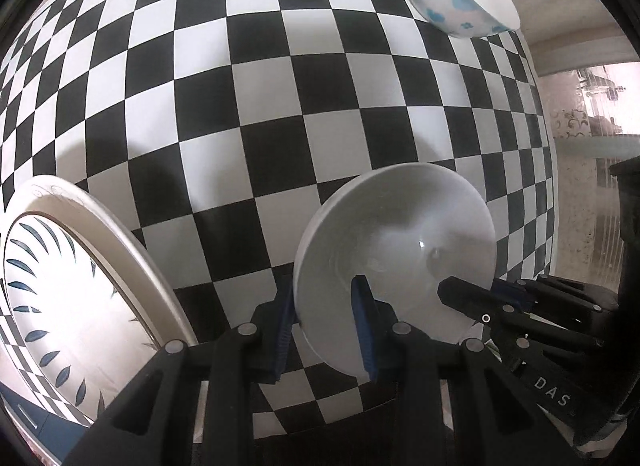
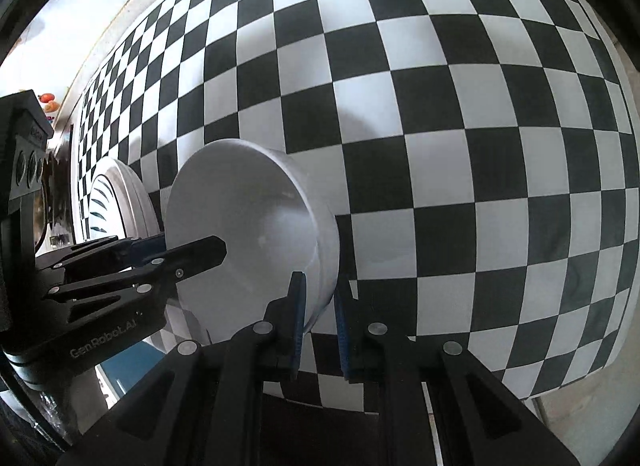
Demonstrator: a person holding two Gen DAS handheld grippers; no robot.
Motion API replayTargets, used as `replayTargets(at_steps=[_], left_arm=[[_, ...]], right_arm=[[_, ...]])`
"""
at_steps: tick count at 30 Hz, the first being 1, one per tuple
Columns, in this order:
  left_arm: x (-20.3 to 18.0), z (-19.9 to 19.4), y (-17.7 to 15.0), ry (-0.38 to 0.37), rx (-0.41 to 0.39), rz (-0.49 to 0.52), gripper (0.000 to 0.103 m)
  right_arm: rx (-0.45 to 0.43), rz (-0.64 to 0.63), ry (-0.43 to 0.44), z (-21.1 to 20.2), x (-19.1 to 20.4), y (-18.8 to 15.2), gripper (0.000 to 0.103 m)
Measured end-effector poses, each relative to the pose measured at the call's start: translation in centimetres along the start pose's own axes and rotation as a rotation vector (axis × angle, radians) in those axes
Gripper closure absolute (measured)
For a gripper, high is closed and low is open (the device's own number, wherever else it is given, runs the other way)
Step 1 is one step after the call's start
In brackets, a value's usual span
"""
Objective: Organize plates and bowls
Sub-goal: 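Carry the white bowl beside the plate stack, set it down, open both grippers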
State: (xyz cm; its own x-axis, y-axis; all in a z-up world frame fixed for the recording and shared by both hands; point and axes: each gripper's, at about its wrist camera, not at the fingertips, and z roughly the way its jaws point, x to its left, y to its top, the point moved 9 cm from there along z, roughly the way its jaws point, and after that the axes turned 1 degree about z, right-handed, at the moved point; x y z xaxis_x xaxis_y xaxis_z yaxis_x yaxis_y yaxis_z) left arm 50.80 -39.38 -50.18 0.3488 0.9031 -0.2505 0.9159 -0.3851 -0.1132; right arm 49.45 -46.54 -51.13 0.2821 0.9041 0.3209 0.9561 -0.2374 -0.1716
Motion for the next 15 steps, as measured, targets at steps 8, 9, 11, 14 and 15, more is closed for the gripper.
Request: replayTargets(at_steps=[8, 9, 11, 14, 15], left_arm=[[0.4, -0.3, 0.0, -0.010, 0.002, -0.014, 0.077], [0.6, -0.3, 0.0, -0.015, 0.005, -0.018, 0.077], [0.9, -0.6, -0.1, -0.020, 0.018, -0.030, 0.077], [1.5, -2.2, 0.0, -0.002, -0.009, -0.043, 0.077], [1.6, -3.1, 0.1, 0.005, -0.023, -0.044, 0.077]], right_arm=[[0.019, 0.009, 0.000, 0.7, 0.7, 0.5, 0.088], [0.023, 0.011, 0.004, 0.6, 0.5, 0.5, 0.088], [0.032, 0.019, 0.021, 0.5, 0.3, 0.7, 0.088], [0.027, 0.033, 0.033, -0.7, -0.8, 0.8, 0.087], [0.018, 0.040, 0.043, -1.3, -1.0, 0.9, 0.087]])
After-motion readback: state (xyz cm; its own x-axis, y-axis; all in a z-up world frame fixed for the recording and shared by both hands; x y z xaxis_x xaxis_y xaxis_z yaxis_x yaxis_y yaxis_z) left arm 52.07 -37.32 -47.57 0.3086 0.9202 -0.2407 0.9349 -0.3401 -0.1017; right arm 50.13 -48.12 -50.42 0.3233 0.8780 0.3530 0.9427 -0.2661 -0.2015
